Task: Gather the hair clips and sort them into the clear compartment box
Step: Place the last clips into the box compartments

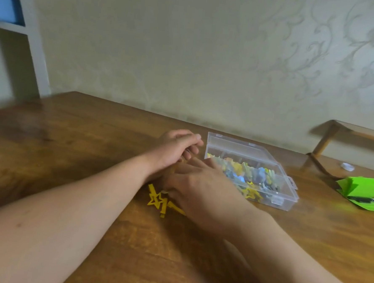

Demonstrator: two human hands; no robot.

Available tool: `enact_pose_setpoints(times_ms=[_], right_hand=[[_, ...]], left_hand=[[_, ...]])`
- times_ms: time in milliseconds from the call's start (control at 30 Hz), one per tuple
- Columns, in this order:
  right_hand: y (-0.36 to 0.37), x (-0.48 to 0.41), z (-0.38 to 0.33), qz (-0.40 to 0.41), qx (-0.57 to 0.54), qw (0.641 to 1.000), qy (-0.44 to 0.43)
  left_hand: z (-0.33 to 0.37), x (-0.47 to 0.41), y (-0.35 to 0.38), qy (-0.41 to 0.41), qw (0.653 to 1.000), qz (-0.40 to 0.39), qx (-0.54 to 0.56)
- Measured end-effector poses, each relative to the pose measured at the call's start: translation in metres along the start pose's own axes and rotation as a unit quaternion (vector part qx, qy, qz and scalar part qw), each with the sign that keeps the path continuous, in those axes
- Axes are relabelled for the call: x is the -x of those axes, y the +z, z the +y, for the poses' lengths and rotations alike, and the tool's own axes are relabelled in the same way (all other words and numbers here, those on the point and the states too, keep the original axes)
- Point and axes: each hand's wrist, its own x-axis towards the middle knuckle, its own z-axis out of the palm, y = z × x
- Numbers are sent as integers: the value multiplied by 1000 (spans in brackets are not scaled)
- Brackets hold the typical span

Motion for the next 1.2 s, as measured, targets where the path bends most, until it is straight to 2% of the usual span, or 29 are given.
enact_pose_setpoints(times_ms=[100,200,267,333,400,467,600,900,1200], right_hand=[[3,-2,-2,15,36,999,10],[-7,2,10,54,-29,997,42],[-24,8,25,102,-132,977,130],[-37,17,49,137,-214,935,247],[-41,26,74,165,-229,902,328],[-38,31,86,165,-219,889,367],[-23,20,76,115,-225,898,360],[-9,1,66,85,-257,889,368],[-11,8,67,129,-207,899,364]], left_hand=[[-2,-1,-1,1,1000,-6,6],[-4,1,-1,-8,999,0,40],[-3,2,-1,-6,999,9,34],[-3,1,-3,-6,999,13,36],[-2,1,-4,-14,999,17,40],[-3,1,-4,-14,999,18,27],[-1,3,-3,-14,1000,16,20],[2,5,-2,-16,1000,18,16],[2,7,-3,-19,1000,15,14]])
